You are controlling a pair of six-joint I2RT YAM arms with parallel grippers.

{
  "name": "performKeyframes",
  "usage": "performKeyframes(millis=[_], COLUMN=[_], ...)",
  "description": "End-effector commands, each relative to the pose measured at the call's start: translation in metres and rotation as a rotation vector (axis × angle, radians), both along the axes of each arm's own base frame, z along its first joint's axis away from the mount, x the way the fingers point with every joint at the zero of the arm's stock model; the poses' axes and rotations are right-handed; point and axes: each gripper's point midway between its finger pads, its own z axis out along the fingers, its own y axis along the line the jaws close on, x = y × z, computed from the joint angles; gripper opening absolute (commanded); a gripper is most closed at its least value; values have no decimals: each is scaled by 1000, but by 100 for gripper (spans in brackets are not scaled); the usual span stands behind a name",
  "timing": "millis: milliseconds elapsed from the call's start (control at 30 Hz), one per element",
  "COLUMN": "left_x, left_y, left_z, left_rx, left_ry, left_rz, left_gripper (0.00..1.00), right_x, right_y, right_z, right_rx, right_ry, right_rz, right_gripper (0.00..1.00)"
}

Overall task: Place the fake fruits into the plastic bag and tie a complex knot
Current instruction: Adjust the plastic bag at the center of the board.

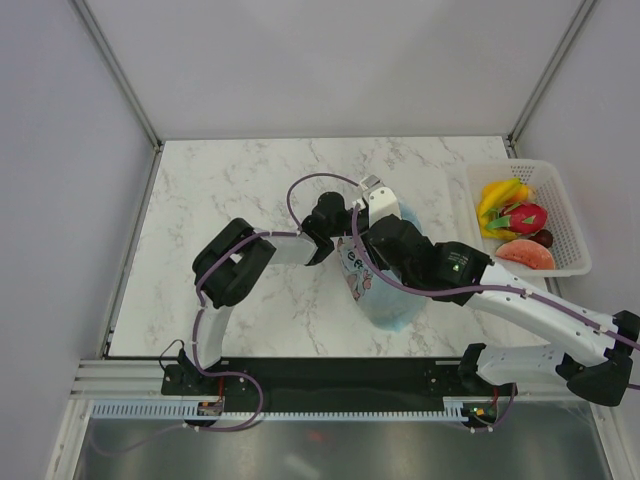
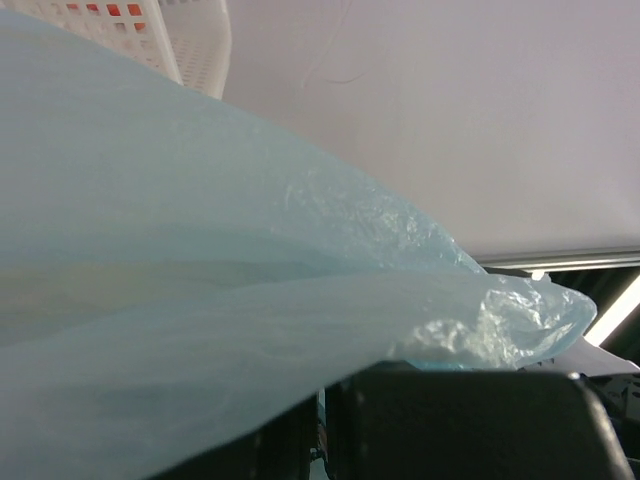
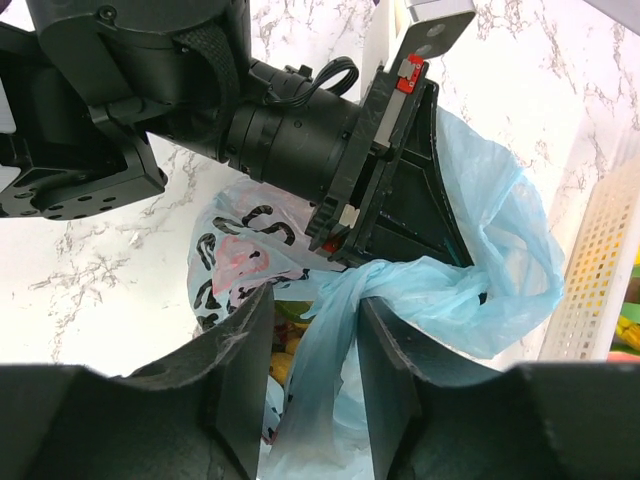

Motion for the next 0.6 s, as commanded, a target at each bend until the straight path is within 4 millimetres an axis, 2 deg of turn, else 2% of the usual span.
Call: performKeyframes(millis=[0, 133, 267, 333, 400, 500, 533, 567], left_x=[0, 1, 1, 1, -1, 0, 0, 0], left_y=[3, 6, 10, 11, 12, 13, 13, 14], left_z=[20, 24, 26, 27, 29, 29, 30, 31], left_rx=[-21, -19, -16, -15, -12, -5, -5, -6], left_ry=[-75, -88, -95, -98, -107, -114, -116, -119], left_rz=[19, 18, 14, 12, 7, 11, 11, 8], left_gripper=[2, 2, 2, 2, 2, 2, 2, 2], right_x=[-2, -5, -13, -15, -17, -18, -18, -18], right_y=[6, 0, -4, -7, -13, -19, -21, -22], right_z=[11, 9, 15, 18, 23, 27, 26, 26], right_rx=[68, 70, 109, 125, 144, 156, 155, 153], right_ry=[-15, -6, 4, -2, -16, -28, -27, -28], right_rz=[4, -18, 0, -1, -14, -27, -34, -39], right_gripper=[47, 50, 67, 68, 63, 47, 39, 26])
